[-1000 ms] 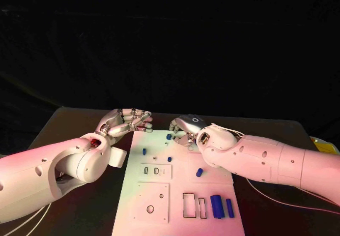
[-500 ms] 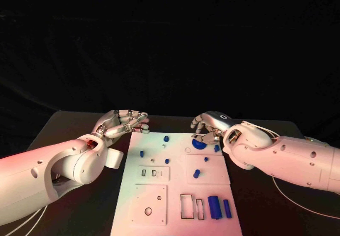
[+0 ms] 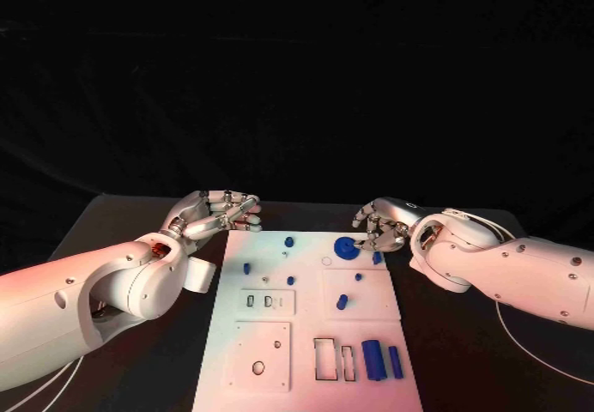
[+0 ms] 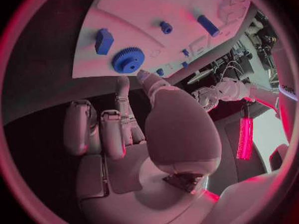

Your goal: Assemble the parts on the task board

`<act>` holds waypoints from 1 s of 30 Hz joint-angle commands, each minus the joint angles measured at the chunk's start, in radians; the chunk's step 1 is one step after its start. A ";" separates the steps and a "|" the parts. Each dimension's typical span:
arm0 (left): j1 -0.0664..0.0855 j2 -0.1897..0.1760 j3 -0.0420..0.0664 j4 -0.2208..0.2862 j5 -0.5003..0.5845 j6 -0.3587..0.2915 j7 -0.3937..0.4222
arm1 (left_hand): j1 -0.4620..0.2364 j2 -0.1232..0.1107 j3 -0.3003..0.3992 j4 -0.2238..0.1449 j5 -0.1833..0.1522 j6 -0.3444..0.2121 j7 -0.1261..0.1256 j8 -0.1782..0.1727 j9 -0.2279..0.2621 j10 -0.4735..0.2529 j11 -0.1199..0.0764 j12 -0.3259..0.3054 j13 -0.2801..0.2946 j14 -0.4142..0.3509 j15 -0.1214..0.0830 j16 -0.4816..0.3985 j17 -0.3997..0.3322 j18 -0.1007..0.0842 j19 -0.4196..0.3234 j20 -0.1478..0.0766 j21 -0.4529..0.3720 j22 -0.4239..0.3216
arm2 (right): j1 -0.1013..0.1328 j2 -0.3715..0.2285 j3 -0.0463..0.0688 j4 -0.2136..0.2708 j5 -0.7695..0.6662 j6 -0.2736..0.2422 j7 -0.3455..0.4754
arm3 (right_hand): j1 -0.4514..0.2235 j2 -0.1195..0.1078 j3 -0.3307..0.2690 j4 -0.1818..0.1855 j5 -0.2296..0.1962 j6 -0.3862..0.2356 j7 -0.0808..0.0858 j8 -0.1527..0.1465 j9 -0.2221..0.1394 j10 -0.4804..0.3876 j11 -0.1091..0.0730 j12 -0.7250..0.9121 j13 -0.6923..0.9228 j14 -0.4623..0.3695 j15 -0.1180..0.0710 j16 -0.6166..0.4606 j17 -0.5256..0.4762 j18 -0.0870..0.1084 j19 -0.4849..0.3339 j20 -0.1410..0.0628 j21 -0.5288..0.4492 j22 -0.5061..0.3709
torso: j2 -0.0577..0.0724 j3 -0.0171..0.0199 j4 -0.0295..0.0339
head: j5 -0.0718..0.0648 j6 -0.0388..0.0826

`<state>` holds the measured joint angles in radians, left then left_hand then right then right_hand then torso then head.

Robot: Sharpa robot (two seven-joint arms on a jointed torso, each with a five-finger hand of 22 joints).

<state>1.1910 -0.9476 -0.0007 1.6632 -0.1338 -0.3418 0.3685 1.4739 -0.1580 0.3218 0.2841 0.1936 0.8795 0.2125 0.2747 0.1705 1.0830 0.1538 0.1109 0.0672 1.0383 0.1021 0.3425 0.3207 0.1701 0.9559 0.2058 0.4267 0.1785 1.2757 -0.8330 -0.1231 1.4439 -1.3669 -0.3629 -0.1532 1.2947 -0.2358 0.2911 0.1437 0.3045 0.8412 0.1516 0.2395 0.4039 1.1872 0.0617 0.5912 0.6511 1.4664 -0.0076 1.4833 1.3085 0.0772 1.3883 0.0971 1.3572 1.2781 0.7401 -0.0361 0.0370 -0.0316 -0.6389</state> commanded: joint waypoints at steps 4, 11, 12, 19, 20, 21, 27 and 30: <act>0.001 0.002 0.001 -0.001 0.005 0.021 0.005 | 0.000 -0.013 0.004 0.000 -0.005 -0.003 0.004 -0.006 0.001 -0.001 0.004 -0.005 0.000 0.000 0.004 -0.004 0.001 0.011 0.006 -0.002 0.006 0.001 | -0.004 0.028 -0.001 -0.025 0.027 0.074 0.000 | 0.026 0.004 -0.025 0.021 0.002 -0.013 0.001 0.008 0.010 0.018 0.003 0.241 0.226 0.065 0.000 0.019 0.052 -0.012 0.016 0.001 0.012 0.020 | 0.002 -0.0010 0.0031 | 0.008 -0.004; 0.001 0.003 0.001 -0.002 0.005 0.021 0.005 | 0.000 -0.013 0.004 0.000 -0.005 -0.003 0.004 -0.006 0.001 -0.001 0.004 -0.005 0.000 0.000 0.004 -0.004 0.001 0.011 0.006 -0.002 0.006 0.001 | -0.010 0.057 -0.004 -0.054 -0.006 0.080 -0.012 | 0.042 0.012 -0.041 0.041 0.000 -0.013 0.004 0.013 0.017 0.081 0.006 0.463 0.430 0.073 0.003 0.038 0.097 -0.016 0.029 0.004 0.025 0.043 | 0.001 -0.0024 0.0030 | 0.013 -0.008; 0.001 0.003 0.001 -0.003 0.005 0.021 0.005 | 0.000 -0.013 0.004 0.000 -0.005 -0.003 0.004 -0.006 0.001 -0.001 0.004 -0.005 0.000 0.000 0.004 -0.004 0.001 0.011 0.006 -0.002 0.006 0.001 | -0.011 0.059 -0.004 -0.057 -0.009 0.081 -0.013 | 0.044 0.014 -0.043 0.044 0.000 -0.013 0.004 0.014 0.018 0.090 0.007 0.490 0.455 0.074 0.003 0.040 0.102 -0.017 0.031 0.004 0.027 0.046 | 0.000 -0.0027 0.0020 | 0.021 -0.010; 0.001 0.002 0.001 -0.004 0.005 0.019 0.003 | -0.002 -0.012 0.005 0.001 -0.006 -0.002 0.003 -0.006 0.002 0.001 0.003 -0.006 0.000 -0.001 0.004 -0.006 0.003 0.011 0.005 -0.002 0.007 0.001 | -0.018 0.073 -0.006 -0.070 -0.022 0.087 -0.017 | 0.055 0.019 -0.055 0.058 -0.001 -0.013 0.007 0.018 0.023 0.163 0.011 0.655 0.606 0.080 0.007 0.053 0.138 -0.022 0.044 0.008 0.042 0.071 | 0.000 -0.0019 0.0005 | 0.023 -0.015; 0.001 0.002 0.001 -0.004 0.005 0.019 0.003 | -0.002 -0.012 0.005 0.001 -0.006 -0.002 0.003 -0.006 0.002 0.001 0.003 -0.006 0.000 -0.001 0.004 -0.006 0.003 0.011 0.005 -0.002 0.007 0.001 | -0.019 0.075 -0.006 -0.072 -0.025 0.088 -0.018 | 0.055 0.020 -0.056 0.058 -0.001 -0.012 0.007 0.018 0.023 0.166 0.011 0.662 0.612 0.080 0.007 0.053 0.140 -0.022 0.044 0.008 0.043 0.072 | 0.000 -0.0020 0.0006 | 0.022 -0.015; 0.001 0.003 0.001 -0.004 0.005 0.018 0.003 | -0.002 -0.012 0.005 0.001 -0.006 -0.002 0.003 -0.006 0.002 0.001 0.003 -0.006 0.000 -0.001 0.004 -0.006 0.003 0.011 0.005 -0.002 0.007 0.001 | -0.019 0.077 -0.006 -0.072 -0.029 0.088 -0.019 | 0.056 0.020 -0.057 0.059 -0.001 -0.012 0.007 0.018 0.023 0.169 0.011 0.669 0.618 0.081 0.008 0.054 0.140 -0.022 0.045 0.008 0.044 0.074 | 0.000 -0.0021 0.0008 | 0.022 -0.015; 0.001 0.003 0.001 -0.005 0.005 0.017 0.004 | -0.002 -0.013 0.006 0.001 -0.006 -0.002 0.003 -0.006 0.002 0.002 0.003 -0.006 0.000 -0.001 0.004 -0.006 0.003 0.011 0.005 -0.002 0.007 0.001 | -0.022 0.084 -0.007 -0.081 -0.054 0.091 -0.025 | 0.058 0.025 -0.059 0.064 -0.002 -0.010 0.008 0.020 0.024 0.188 0.012 0.705 0.651 0.082 0.008 0.057 0.149 -0.024 0.049 0.009 0.049 0.081 | -0.001 -0.0015 0.0016 | 0.019 -0.016; 0.001 0.003 0.001 -0.005 0.005 0.017 0.003 | -0.002 -0.013 0.006 0.001 -0.006 -0.002 0.003 -0.006 0.002 0.002 0.003 -0.006 0.000 -0.001 0.004 -0.006 0.003 0.011 0.005 -0.002 0.007 0.001 | -0.023 0.087 -0.007 -0.085 -0.059 0.094 -0.026 | 0.058 0.026 -0.059 0.065 -0.001 -0.009 0.008 0.020 0.024 0.190 0.012 0.710 0.656 0.082 0.009 0.057 0.150 -0.024 0.050 0.009 0.050 0.083 | 0.000 -0.0018 0.0005 | 0.021 -0.016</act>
<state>1.1909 -0.9467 -0.0009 1.6568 -0.1325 -0.3387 0.3672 1.4698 -0.1621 0.3217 0.2841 0.1936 0.8795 0.2125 0.2747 0.1705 1.0830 0.1538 0.1109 0.0672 1.0383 0.1021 0.3426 0.3227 0.1700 0.9559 0.2058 0.4307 0.1782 1.2535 -0.7476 -0.1296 1.3599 -1.3939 -0.2906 -0.1695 1.3439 -0.2095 0.2318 0.2030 0.3043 0.8307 0.1552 0.2553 0.4274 1.3709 0.0721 1.2977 1.3064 1.4663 -0.0075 1.5365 1.3080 0.0612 1.4307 0.1074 1.4039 1.3079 0.7397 -0.0376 0.0381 -0.0124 -0.6544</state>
